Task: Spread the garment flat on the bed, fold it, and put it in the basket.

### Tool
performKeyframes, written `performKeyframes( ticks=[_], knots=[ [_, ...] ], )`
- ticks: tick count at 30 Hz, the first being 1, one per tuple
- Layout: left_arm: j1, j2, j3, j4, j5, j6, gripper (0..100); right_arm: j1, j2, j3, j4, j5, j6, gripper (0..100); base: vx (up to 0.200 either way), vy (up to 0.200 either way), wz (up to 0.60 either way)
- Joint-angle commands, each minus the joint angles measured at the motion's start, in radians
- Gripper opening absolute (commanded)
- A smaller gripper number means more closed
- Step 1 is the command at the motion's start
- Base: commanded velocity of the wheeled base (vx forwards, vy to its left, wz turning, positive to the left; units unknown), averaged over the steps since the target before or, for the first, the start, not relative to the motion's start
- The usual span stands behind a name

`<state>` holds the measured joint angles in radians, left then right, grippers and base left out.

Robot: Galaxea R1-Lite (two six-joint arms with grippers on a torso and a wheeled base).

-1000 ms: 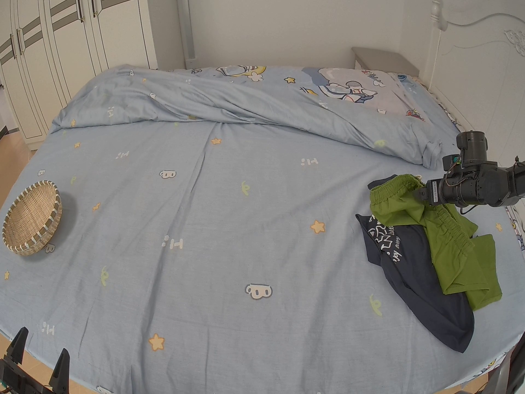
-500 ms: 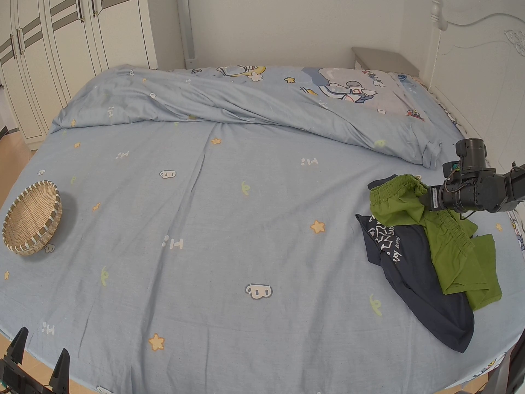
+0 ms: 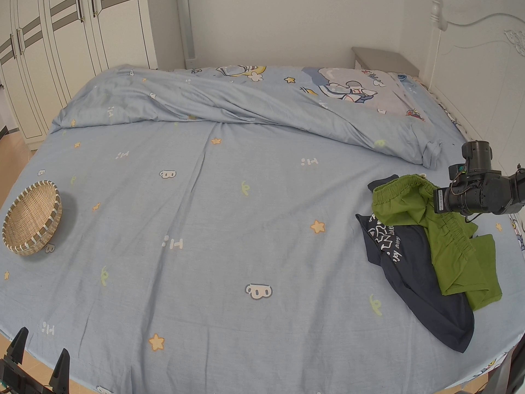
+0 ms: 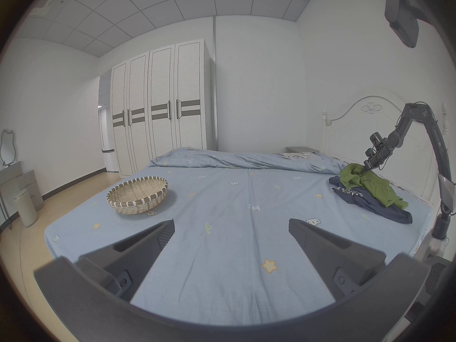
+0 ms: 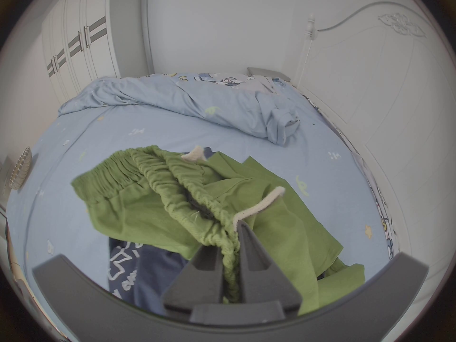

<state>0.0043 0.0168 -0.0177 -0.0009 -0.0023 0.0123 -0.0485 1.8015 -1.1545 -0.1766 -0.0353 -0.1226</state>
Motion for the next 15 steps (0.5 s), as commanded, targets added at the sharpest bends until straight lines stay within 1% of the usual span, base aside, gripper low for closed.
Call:
performKeyframes(
  ticks=[1, 6, 8, 9, 10, 11, 12, 13, 14, 15],
  knots=[
    [0.000, -0.017, 0.018, -0.001, 0.001, -0.002, 100, 0.070, -0.156, 0.027, 0.065, -0.005, 0.001, 0, 0.000, 0.000, 0.00],
    [0.000, -0.017, 0.018, -0.001, 0.001, -0.002, 100, 0.174, -0.317, 0.010, 0.232, -0.006, 0.017, 0, 0.000, 0.000, 0.00],
    [0.000, -0.017, 0.018, 0.001, 0.001, -0.002, 100, 0.234, -0.358, -0.007, 0.298, -0.018, 0.032, 0, 0.000, 0.000, 0.00],
    [0.000, -0.017, 0.018, -0.001, 0.001, -0.002, 100, 0.256, -0.367, -0.011, 0.318, -0.035, 0.037, 0, 0.000, 0.000, 0.00],
    [0.000, -0.017, 0.018, -0.001, 0.001, -0.002, 100, 0.289, -0.373, -0.021, 0.344, -0.072, 0.044, 0, 0.000, 0.000, 0.00],
    [0.000, -0.017, 0.018, -0.001, 0.001, -0.003, 100, 0.305, -0.375, -0.024, 0.351, -0.092, 0.050, 0, 0.000, 0.000, 0.00],
    [0.000, -0.017, 0.018, -0.001, 0.001, -0.003, 100, 0.342, -0.375, -0.028, 0.364, -0.136, 0.064, 0, 0.000, 0.000, 0.00],
    [0.000, -0.017, 0.018, -0.001, 0.001, -0.003, 100, 0.349, -0.376, -0.028, 0.367, -0.144, 0.069, 0, 0.000, 0.000, 0.00],
    [0.000, -0.017, 0.018, -0.001, 0.001, -0.003, 100, 0.395, -0.379, -0.024, 0.371, -0.164, 0.090, 0, 0.000, 0.000, 0.00],
    [0.000, -0.017, 0.018, -0.001, 0.001, -0.003, 100, 0.415, -0.383, -0.022, 0.378, -0.164, 0.095, 0, 0.000, 0.000, 0.00]
  ],
)
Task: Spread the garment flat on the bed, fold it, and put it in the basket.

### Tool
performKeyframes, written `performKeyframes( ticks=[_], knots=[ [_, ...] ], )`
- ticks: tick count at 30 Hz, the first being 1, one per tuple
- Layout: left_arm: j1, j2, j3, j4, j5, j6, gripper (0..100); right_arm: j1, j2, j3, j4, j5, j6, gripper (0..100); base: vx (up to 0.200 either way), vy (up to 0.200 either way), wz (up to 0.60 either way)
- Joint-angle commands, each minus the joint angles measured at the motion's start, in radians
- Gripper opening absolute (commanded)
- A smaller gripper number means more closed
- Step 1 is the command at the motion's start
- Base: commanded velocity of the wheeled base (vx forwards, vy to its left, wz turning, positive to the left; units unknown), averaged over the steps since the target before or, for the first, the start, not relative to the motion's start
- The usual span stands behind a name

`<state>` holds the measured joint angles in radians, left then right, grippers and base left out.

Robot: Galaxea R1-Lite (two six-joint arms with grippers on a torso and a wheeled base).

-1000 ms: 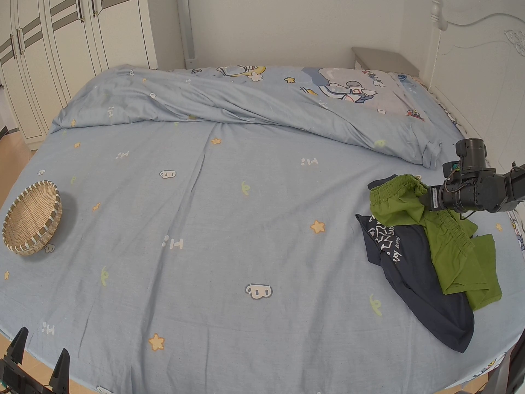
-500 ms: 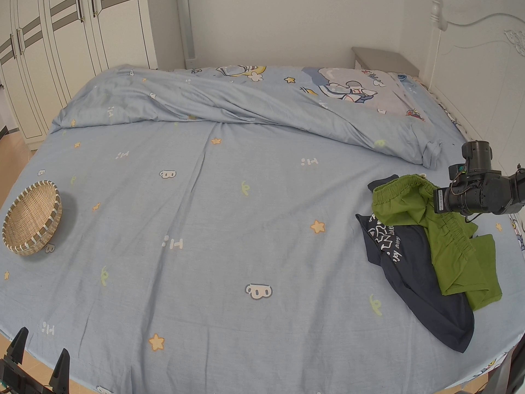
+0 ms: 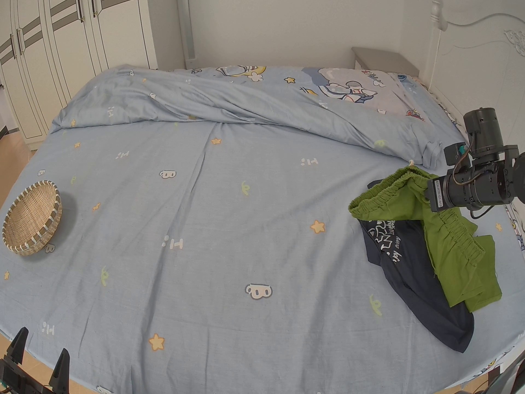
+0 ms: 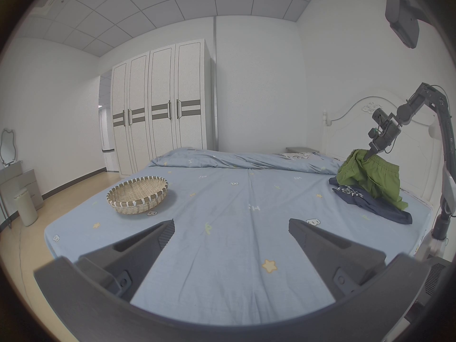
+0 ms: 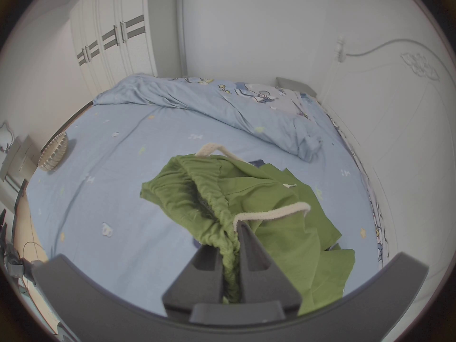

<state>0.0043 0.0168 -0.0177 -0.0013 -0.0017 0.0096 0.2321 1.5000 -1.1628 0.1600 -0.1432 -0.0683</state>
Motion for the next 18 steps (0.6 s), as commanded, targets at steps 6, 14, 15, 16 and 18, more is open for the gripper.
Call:
performKeyframes(
  ticks=[6, 14, 15, 16, 18],
  knots=[
    [0.000, -0.017, 0.018, 0.001, 0.000, -0.002, 100, 0.208, -0.096, -0.020, 0.121, -0.058, 0.058, 0, 0.000, 0.167, 0.00],
    [0.000, -0.017, 0.018, 0.001, 0.000, -0.002, 100, 0.291, -0.086, -0.029, 0.144, -0.067, 0.090, 0, 0.000, 0.200, 0.00],
    [0.000, -0.017, 0.018, 0.001, 0.000, -0.002, 100, 0.297, -0.086, -0.029, 0.144, -0.067, 0.090, 0, 0.000, 0.200, 0.00],
    [0.000, -0.017, 0.018, 0.001, 0.000, -0.002, 100, 0.300, -0.086, -0.029, 0.144, -0.067, 0.090, 0, 0.000, 0.200, 0.00],
    [0.000, -0.017, 0.018, 0.001, 0.000, -0.002, 100, 0.306, -0.084, -0.031, 0.144, -0.068, 0.094, 0, 0.000, 0.200, 0.00]
  ],
)
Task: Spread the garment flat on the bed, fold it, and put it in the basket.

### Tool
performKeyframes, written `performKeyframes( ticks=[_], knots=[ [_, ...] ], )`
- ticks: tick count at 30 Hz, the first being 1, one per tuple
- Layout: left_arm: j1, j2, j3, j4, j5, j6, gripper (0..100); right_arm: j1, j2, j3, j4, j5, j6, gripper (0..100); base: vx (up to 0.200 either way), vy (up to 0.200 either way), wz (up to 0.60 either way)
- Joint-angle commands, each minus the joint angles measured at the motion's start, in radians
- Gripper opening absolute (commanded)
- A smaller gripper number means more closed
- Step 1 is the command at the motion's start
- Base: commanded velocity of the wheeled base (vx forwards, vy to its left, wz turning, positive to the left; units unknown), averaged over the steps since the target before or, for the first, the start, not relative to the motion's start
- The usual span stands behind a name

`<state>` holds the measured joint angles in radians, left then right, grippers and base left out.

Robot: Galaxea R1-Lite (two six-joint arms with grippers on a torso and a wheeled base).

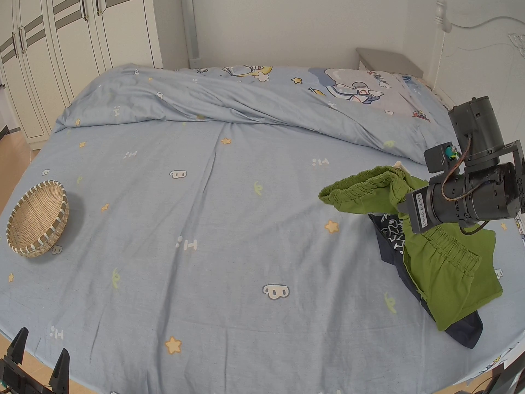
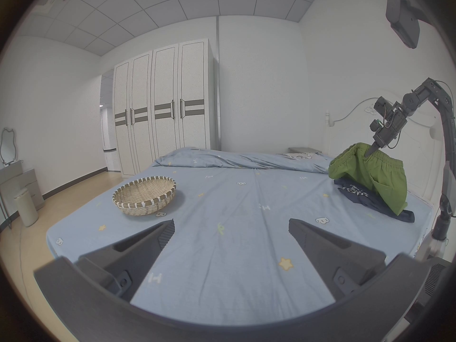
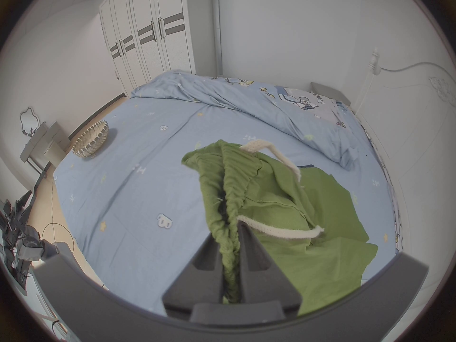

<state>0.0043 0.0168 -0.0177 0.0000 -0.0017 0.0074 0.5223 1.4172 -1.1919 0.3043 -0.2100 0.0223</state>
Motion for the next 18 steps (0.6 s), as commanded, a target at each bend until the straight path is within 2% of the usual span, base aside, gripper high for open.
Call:
performKeyframes(
  ticks=[1, 16, 18],
  knots=[
    [0.000, -0.017, 0.018, 0.000, 0.000, 0.000, 100, 0.019, -0.001, -0.002, -0.001, -0.002, 0.007, 0, 0.000, 0.200, 0.00],
    [0.000, -0.017, 0.018, 0.000, 0.000, 0.000, 100, 0.085, 0.039, -0.028, -0.001, -0.003, 0.039, 0, 0.000, 0.200, 0.00],
    [0.000, -0.017, 0.018, 0.000, 0.000, 0.000, 100, 0.096, 0.045, -0.035, -0.001, -0.003, 0.050, 0, -0.200, 0.200, 0.00]
  ],
)
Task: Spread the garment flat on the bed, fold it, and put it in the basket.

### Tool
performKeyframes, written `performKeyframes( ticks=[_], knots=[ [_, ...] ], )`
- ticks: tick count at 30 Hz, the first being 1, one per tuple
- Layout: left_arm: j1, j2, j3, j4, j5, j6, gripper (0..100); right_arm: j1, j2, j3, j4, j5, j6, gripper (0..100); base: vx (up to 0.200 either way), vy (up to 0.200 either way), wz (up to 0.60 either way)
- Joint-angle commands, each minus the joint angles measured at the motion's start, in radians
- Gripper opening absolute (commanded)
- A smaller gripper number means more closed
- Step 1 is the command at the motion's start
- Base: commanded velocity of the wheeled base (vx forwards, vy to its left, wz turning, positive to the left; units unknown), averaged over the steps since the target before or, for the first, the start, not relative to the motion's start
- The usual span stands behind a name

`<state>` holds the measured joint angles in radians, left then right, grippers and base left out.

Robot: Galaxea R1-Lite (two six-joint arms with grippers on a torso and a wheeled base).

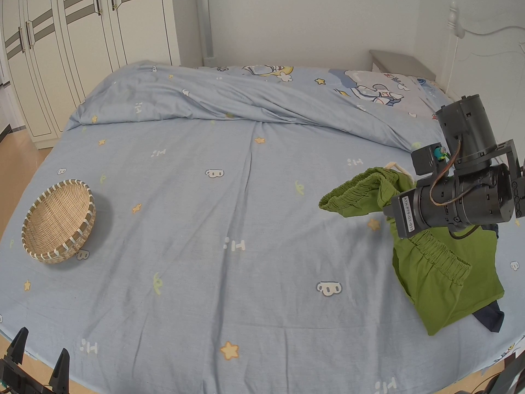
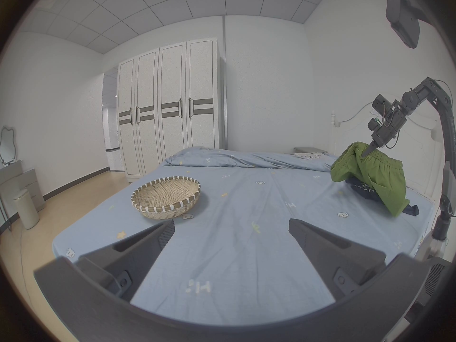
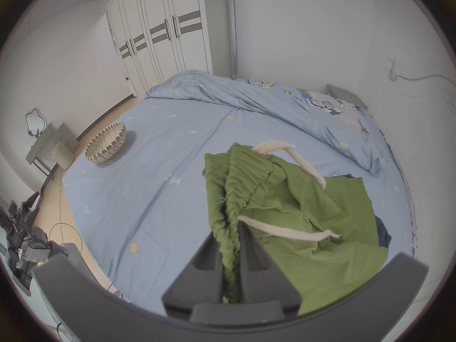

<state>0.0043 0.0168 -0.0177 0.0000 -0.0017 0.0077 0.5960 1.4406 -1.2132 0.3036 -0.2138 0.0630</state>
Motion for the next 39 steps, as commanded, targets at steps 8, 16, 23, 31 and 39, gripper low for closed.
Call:
performKeyframes(
  ticks=[8, 16, 23, 31, 39],
  knots=[
    [0.000, -0.017, 0.018, 0.000, 0.000, 0.000, 100, 0.059, 0.040, -0.032, -0.001, -0.001, 0.024, 0, -0.025, 0.025, 0.00],
    [0.000, -0.017, 0.018, 0.000, 0.000, 0.000, 100, 0.183, 0.147, -0.154, -0.018, -0.090, 0.078, 0, 0.000, 0.000, 0.00],
    [0.000, -0.017, 0.018, 0.000, 0.000, 0.000, 100, 0.278, 0.305, -0.310, -0.049, -0.107, 0.130, 0, 0.000, 0.000, 0.00],
    [0.000, -0.017, 0.018, 0.000, 0.000, 0.000, 100, 0.344, 0.477, -0.536, -0.021, -0.111, 0.138, 0, 0.000, 0.000, 0.00],
    [0.000, -0.017, 0.018, 0.000, 0.000, 0.000, 100, 0.404, 0.658, -0.787, 0.068, -0.136, 0.175, 0, 0.000, 0.000, 0.00]
  ],
)
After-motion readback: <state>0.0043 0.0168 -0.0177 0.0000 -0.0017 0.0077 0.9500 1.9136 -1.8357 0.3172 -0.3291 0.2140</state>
